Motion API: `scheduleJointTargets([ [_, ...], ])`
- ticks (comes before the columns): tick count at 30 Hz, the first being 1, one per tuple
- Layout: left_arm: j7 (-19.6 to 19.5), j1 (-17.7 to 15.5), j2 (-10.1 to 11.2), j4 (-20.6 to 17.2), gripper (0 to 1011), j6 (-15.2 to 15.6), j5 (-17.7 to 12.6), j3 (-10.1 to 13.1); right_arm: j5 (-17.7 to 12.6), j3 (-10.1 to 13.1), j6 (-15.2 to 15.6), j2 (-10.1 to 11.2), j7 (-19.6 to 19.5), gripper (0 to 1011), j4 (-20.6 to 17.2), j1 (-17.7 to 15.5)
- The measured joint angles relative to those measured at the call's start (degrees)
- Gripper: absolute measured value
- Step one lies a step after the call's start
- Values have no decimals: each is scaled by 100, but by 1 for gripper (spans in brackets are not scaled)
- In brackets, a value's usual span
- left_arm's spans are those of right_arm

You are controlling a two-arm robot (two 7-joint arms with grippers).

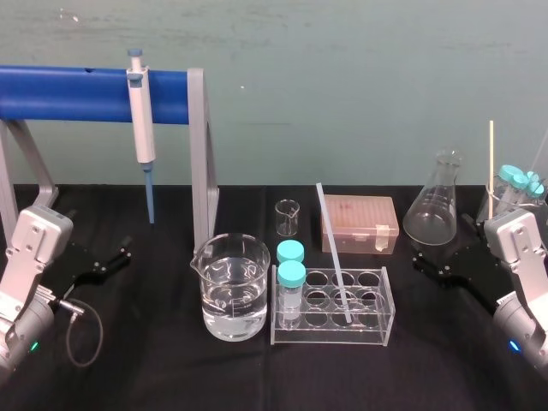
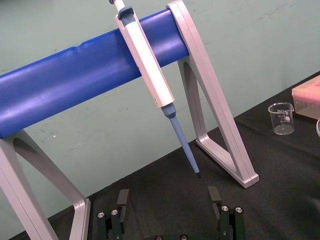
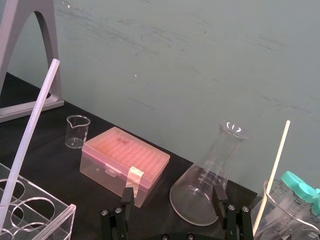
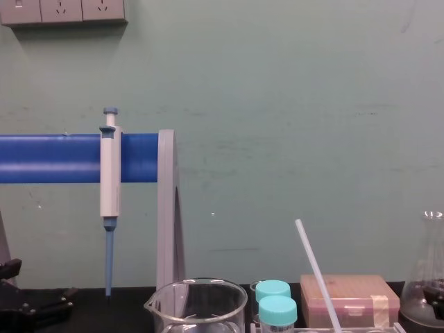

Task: Pick up the stirring rod with one hand, then place it down.

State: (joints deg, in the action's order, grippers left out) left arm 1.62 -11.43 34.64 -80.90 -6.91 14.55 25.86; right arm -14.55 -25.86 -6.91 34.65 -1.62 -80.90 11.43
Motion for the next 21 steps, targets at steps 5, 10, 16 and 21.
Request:
scheduleJointTargets([
  [5,0,0,0,0,1000,0,0,0,0,0,0,0,0,1003,0,0],
  [10,0,0,0,0,1000,0,0,0,0,0,0,0,0,1003,0,0],
  [16,0,0,0,0,1000,0,0,0,0,0,0,0,0,1003,0,0],
  [21,0,0,0,0,1000,0,0,1,0,0,0,0,0,1003,0,0],
])
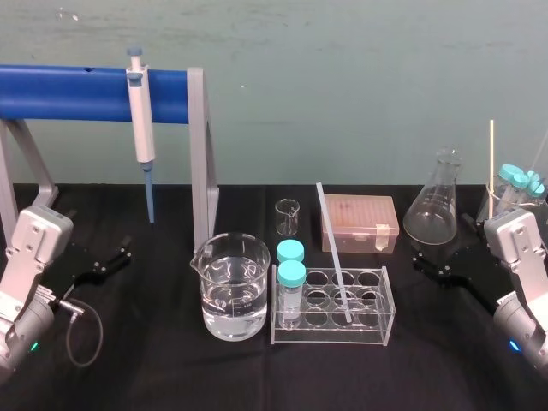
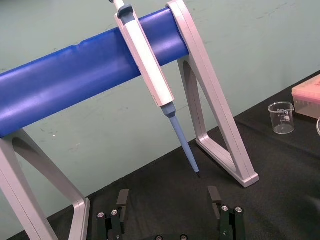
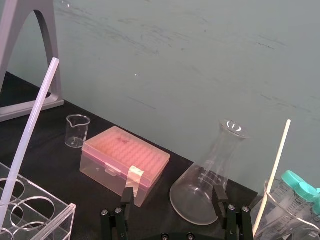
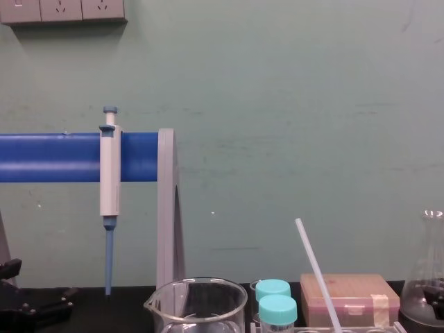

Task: Pick up the stirring rod with one hand, then place it down.

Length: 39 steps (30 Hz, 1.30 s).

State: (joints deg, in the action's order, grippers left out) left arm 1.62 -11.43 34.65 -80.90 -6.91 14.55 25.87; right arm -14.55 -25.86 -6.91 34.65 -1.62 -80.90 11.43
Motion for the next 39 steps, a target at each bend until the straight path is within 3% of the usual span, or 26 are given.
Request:
scheduleJointTargets([
  [10,0,0,0,0,1000,0,0,0,-81,128,10,-22,156,1003,-19,-36],
  [13,0,0,0,0,1000,0,0,0,-354,275,108,-64,355,1003,-96,-64],
  [19,0,0,0,0,1000,0,0,0,-1211,604,494,-217,933,1003,-381,-109],
  [22,0,0,0,0,1000,0,0,0,-1767,744,977,-327,1325,1003,-594,-75],
  [23,0,0,0,0,1000,0,0,0,-1767,744,977,-327,1325,1003,-594,-75],
  [25,0,0,0,0,1000,0,0,0,-1977,745,1254,-384,1608,1003,-722,4],
  [30,0,0,0,0,1000,0,0,0,-2059,653,1458,-455,1956,1003,-810,156],
  [33,0,0,0,0,1000,0,0,-1,-2019,482,1616,-545,2189,1003,-767,367],
  [39,0,0,0,0,1000,0,0,0,-1792,180,1888,-788,2256,1003,-437,784],
])
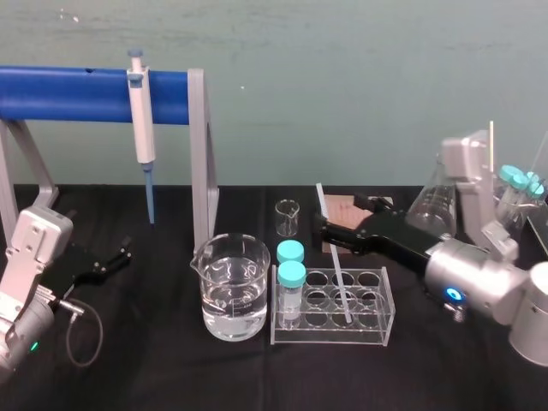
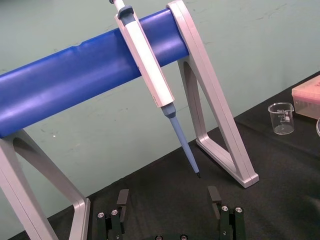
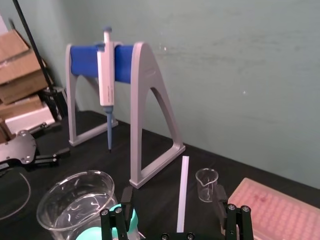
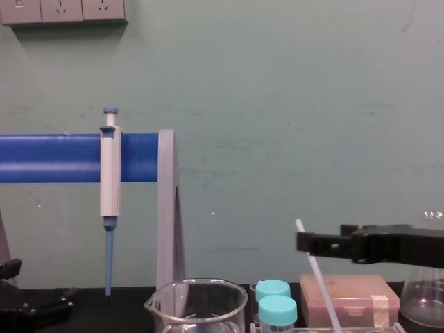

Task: Pick up the stirring rod with one hand, then place it down.

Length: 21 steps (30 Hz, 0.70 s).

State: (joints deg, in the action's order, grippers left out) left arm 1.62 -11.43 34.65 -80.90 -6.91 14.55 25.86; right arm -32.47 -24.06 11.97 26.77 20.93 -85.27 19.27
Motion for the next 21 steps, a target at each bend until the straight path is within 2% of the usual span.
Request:
scheduleJointTargets([
  [3,0,0,0,0,1000,0,0,0,92,-77,139,-179,-102,1003,219,179],
  [4,0,0,0,0,1000,0,0,0,92,-77,139,-179,-102,1003,219,179],
  [5,0,0,0,0,1000,0,0,0,145,-114,210,-318,-175,1003,385,297],
  [10,0,0,0,0,1000,0,0,0,253,-190,300,-579,-248,1003,735,505],
  [12,0,0,0,0,1000,0,0,0,268,-197,310,-605,-258,1003,766,523],
  [14,0,0,-1,0,1000,0,0,0,357,-223,372,-742,-314,1003,944,609],
  [21,0,0,0,0,1000,0,0,0,478,-230,392,-812,-400,1003,1023,638],
])
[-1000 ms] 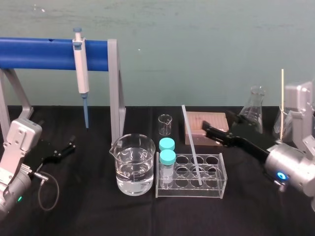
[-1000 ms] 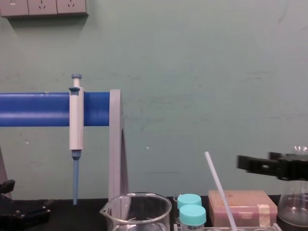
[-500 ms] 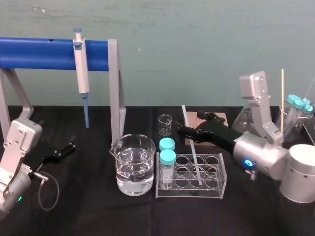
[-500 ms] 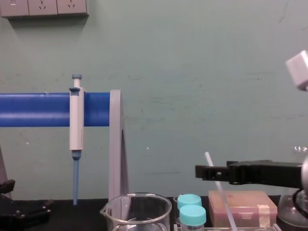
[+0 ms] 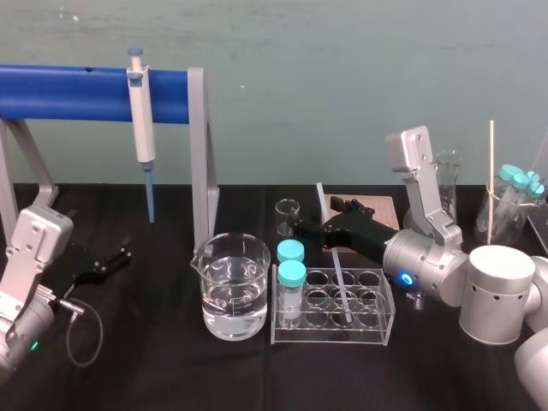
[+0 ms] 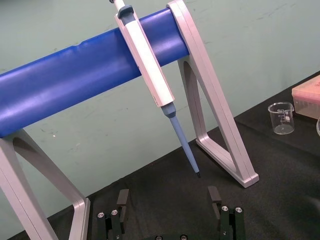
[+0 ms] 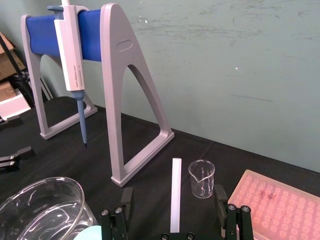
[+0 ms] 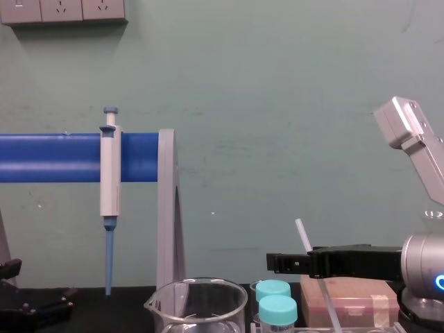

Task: Pick up the stirring rod with one hand, then place it down.

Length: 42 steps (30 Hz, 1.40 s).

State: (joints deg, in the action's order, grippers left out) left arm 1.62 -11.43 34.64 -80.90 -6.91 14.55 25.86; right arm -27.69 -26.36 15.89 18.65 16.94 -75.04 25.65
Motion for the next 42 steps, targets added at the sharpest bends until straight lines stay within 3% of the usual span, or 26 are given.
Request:
scheduleJointTargets([
  [5,0,0,0,0,1000,0,0,0,-16,0,0,7,7,1000,-8,0],
  [10,0,0,0,0,1000,0,0,0,-25,1,0,15,15,908,-18,-1],
  [21,0,0,0,0,1000,0,0,0,-54,6,-2,21,32,595,-29,-5],
  [27,0,0,0,0,1000,0,0,0,-57,8,-3,24,37,372,-33,-8],
  [31,0,0,0,0,1000,0,0,0,-58,8,-3,26,39,288,-35,-9],
  [34,0,0,0,0,1000,0,0,0,-60,9,-3,27,42,153,-36,-9],
  [38,0,0,0,0,1000,0,0,0,-61,9,-3,27,45,72,-36,-9],
  [42,0,0,0,0,1000,0,0,0,-62,9,-3,28,45,72,-36,-9],
])
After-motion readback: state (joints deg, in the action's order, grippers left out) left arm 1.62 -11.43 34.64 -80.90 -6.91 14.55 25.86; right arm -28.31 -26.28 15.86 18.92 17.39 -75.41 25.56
